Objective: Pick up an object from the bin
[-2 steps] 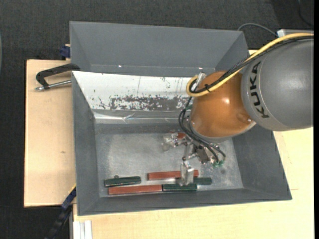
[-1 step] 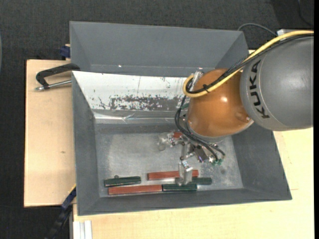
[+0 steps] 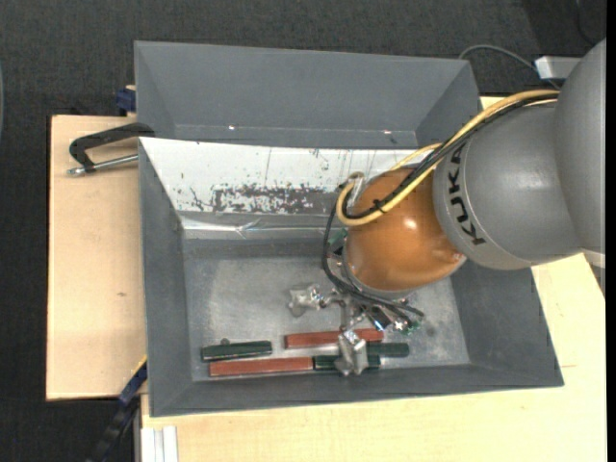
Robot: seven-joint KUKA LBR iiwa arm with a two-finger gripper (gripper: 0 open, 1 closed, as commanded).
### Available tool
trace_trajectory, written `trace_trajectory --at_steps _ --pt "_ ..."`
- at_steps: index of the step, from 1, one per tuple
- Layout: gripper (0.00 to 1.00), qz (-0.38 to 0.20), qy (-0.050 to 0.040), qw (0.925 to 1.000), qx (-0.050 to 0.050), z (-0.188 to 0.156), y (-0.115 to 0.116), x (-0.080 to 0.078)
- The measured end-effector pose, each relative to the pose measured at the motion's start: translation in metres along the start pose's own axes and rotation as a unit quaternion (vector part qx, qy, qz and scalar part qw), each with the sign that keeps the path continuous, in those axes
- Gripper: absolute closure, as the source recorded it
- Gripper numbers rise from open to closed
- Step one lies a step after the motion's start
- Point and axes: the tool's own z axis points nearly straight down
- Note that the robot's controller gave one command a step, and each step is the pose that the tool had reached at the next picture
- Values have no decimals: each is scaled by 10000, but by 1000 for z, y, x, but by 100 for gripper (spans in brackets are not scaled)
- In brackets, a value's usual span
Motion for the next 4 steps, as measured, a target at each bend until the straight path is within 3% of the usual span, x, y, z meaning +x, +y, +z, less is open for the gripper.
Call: trace_trajectory --at_steps 1,4 --pt "100 -333 -27 9994 27 13 2 -5" --pt "100 -378 -40 9993 12 -4 4 -7"
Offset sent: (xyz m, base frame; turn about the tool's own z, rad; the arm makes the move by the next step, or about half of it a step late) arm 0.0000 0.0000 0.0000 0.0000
